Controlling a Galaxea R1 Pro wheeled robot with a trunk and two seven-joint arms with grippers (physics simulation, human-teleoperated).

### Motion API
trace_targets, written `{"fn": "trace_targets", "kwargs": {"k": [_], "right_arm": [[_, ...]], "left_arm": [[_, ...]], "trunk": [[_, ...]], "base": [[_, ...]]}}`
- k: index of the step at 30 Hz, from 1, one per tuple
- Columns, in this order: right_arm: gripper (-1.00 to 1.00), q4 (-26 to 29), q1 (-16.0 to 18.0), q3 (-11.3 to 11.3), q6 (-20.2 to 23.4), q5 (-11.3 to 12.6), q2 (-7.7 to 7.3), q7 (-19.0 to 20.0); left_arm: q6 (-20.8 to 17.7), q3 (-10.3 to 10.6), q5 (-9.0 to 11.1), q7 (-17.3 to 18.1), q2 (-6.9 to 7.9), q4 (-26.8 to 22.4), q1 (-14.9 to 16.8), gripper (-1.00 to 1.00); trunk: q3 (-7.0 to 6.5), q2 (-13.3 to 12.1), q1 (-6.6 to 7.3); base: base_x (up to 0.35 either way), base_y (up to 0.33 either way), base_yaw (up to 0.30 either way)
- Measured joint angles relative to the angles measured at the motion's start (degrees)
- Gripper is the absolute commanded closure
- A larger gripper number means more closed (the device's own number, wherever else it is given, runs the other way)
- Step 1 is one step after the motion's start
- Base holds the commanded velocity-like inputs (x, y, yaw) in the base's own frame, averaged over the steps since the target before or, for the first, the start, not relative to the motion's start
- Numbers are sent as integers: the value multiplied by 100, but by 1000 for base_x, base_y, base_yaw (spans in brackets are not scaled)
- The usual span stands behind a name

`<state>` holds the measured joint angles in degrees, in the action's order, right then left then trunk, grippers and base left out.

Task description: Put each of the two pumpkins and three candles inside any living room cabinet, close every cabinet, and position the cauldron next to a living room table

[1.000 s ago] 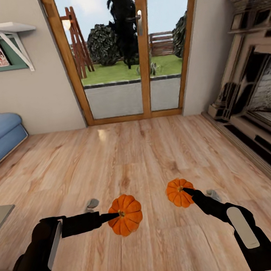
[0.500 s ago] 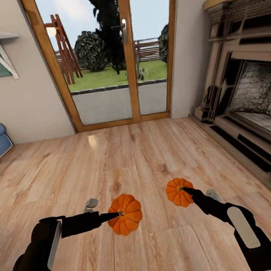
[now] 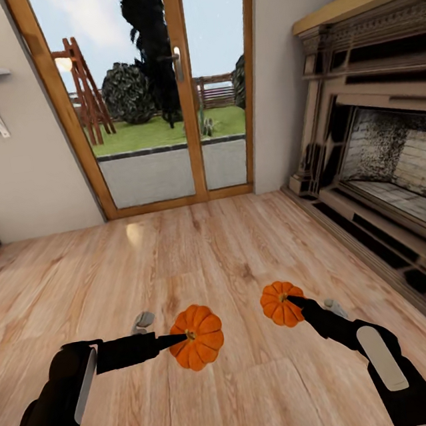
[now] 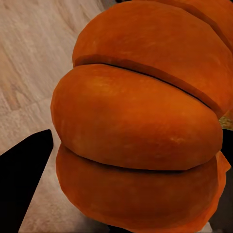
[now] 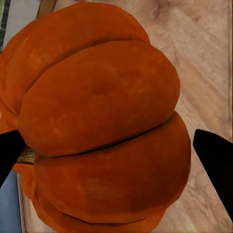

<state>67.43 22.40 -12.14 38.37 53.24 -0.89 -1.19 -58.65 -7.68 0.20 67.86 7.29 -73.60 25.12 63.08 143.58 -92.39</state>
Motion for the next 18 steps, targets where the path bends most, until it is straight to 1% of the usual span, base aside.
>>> {"fn": "trace_targets", "kwargs": {"k": [1,11,18], "right_arm": [[100,-9,-1,-3,2,-25,0,-2],[100,-84,3,-2,-2,-11,0,-2],[100,-101,5,-8,1,3,0,0]], "left_arm": [[8,0,-12,0,0,-1,0,100],[5,-1,-13,14,1,0,0,100],[1,0,-8,-1,-2,3,0,100]], "trunk": [[8,0,0],[91,0,0],[-7,-9,18]], "base": [[0,0,-159],[0,0,-159],[0,0,-159]]}}
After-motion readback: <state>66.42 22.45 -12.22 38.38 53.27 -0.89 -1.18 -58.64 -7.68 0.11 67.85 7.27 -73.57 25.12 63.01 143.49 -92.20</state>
